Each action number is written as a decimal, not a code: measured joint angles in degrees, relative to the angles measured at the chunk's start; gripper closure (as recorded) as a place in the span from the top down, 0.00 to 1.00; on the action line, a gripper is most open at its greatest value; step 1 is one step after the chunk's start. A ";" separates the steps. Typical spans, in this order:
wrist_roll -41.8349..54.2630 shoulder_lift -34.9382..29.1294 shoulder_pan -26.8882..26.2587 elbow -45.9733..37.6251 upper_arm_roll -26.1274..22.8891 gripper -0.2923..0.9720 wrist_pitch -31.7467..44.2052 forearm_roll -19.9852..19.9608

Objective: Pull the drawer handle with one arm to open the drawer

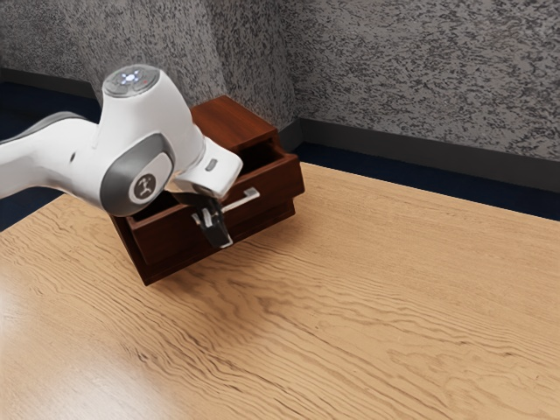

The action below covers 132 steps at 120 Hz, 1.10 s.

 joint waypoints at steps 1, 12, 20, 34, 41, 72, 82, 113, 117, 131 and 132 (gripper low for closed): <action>-0.04 -0.09 0.03 -0.09 -0.09 0.65 0.06 0.00; -0.48 -1.39 0.33 -1.25 -0.88 0.62 0.58 0.04; -0.80 -1.82 0.22 -1.97 -1.11 0.64 0.88 0.10; -1.35 -2.05 -0.57 -3.46 -1.23 0.70 1.75 0.13; -1.61 -2.40 -1.21 -3.94 -1.24 0.69 2.16 0.09; -2.71 -4.00 -3.97 -6.18 -1.31 0.66 3.21 0.04; -2.96 -4.43 -4.43 -6.46 -1.31 0.66 3.29 0.05; -3.42 -11.37 -4.31 -3.18 -1.28 0.73 1.20 0.09; -3.64 -12.80 -4.30 -1.20 -1.34 0.74 -0.48 -0.26; -8.70 -5.10 -4.42 20.53 -3.31 0.75 -14.35 -1.20; -9.35 -4.47 -4.46 22.04 -3.42 0.75 -15.67 -1.22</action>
